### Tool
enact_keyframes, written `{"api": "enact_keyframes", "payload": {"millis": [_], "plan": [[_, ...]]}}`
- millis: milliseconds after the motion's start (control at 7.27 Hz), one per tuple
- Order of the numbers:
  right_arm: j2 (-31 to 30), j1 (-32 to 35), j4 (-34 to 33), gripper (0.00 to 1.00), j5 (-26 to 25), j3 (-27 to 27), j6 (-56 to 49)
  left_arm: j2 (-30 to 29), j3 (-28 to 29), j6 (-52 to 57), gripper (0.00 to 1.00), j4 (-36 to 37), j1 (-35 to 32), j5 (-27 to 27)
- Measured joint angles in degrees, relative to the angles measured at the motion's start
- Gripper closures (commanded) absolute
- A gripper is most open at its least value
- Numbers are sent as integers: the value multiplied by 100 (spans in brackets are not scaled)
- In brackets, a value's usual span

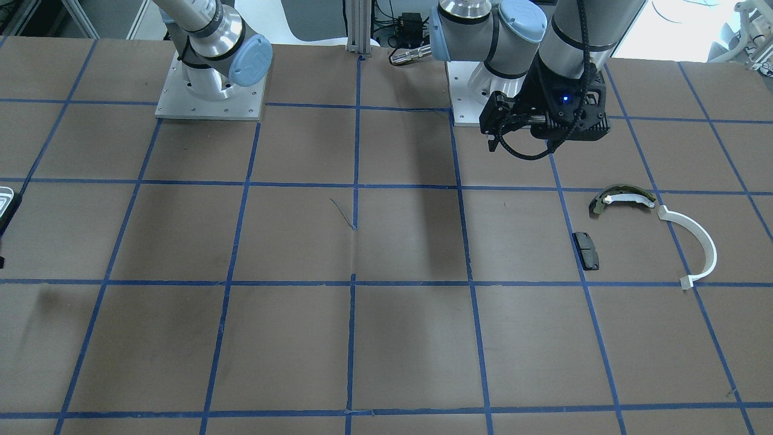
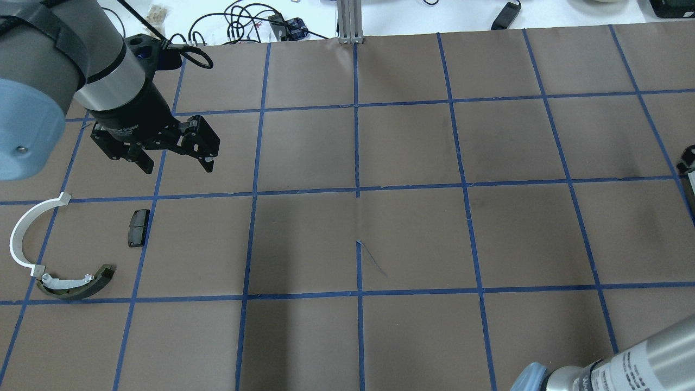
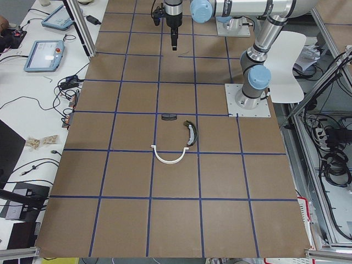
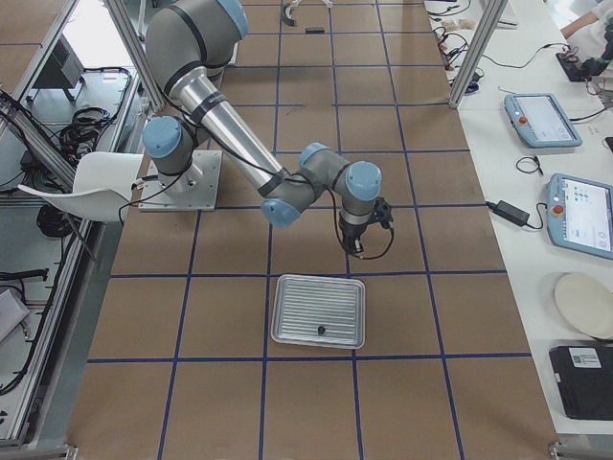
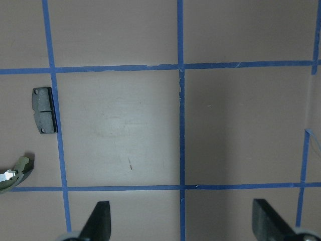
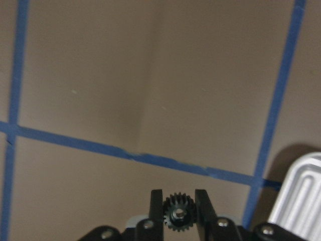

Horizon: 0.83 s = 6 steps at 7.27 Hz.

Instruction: Place bearing gear from tray to pile

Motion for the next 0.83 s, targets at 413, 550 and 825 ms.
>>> {"api": "enact_keyframes", "payload": {"millis": [413, 550, 825], "plan": [[-511, 2249, -387, 100, 73, 923, 3049, -13, -7, -9, 0, -5, 14, -11], [-551, 3165, -860, 100, 126, 1153, 4216, -22, -11, -8, 0, -6, 18, -13], [-410, 4763, -1417, 100, 155, 1195, 6279, -57, -16, -8, 0, -2, 21, -9]]}}
